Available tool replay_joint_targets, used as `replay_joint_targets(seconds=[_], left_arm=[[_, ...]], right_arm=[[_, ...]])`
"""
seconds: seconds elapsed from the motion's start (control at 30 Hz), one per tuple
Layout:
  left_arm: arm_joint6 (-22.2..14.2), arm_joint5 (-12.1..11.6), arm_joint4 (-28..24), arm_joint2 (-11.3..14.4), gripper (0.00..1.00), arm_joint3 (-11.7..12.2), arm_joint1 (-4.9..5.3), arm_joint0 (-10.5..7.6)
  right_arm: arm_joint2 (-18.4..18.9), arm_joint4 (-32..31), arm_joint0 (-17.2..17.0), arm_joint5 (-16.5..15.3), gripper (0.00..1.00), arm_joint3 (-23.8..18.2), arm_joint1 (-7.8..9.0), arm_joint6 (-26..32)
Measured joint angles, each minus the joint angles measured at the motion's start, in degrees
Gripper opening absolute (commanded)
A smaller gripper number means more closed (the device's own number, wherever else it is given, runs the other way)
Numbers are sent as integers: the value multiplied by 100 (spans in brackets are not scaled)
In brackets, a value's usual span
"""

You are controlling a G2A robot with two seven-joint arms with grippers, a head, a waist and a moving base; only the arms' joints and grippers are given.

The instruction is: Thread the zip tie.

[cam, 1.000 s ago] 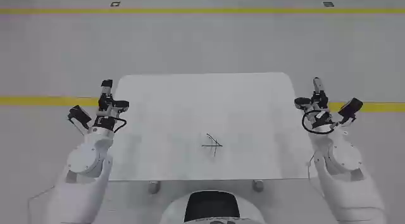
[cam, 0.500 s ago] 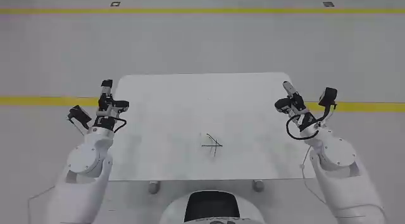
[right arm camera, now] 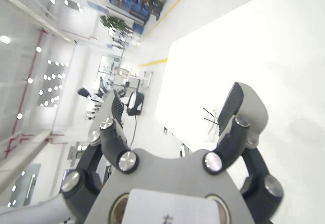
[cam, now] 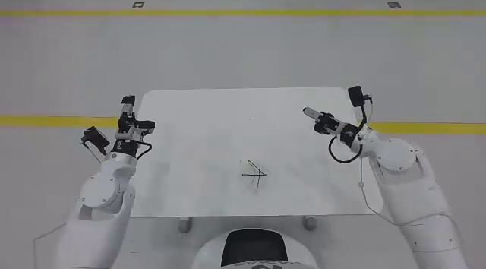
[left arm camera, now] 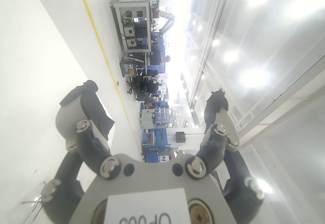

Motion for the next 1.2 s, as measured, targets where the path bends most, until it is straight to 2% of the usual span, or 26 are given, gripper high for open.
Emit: replay_joint_targets(seconds=[0.1, 0.77, 0.97, 1.07, 1.2], left_arm=[[0, 0, 0, 0, 100, 0, 0, 0], [0, 0, 0, 0, 100, 0, 0, 0], [0, 0, 0, 0, 100, 0, 0, 0], [0, 0, 0, 0, 100, 0, 0, 0], [0, 0, 0, 0, 100, 0, 0, 0]], right_arm=[[-51, -34, 84, -345, 100, 153, 19, 403], [-75, -53, 89, -304, 100, 117, 19, 352], [-768, -922, 500, -563, 100, 12, 9, 871], [-1182, -1158, 828, -719, 100, 134, -23, 1225], [-1763, -1428, 1304, -917, 100, 511, -99, 1507]])
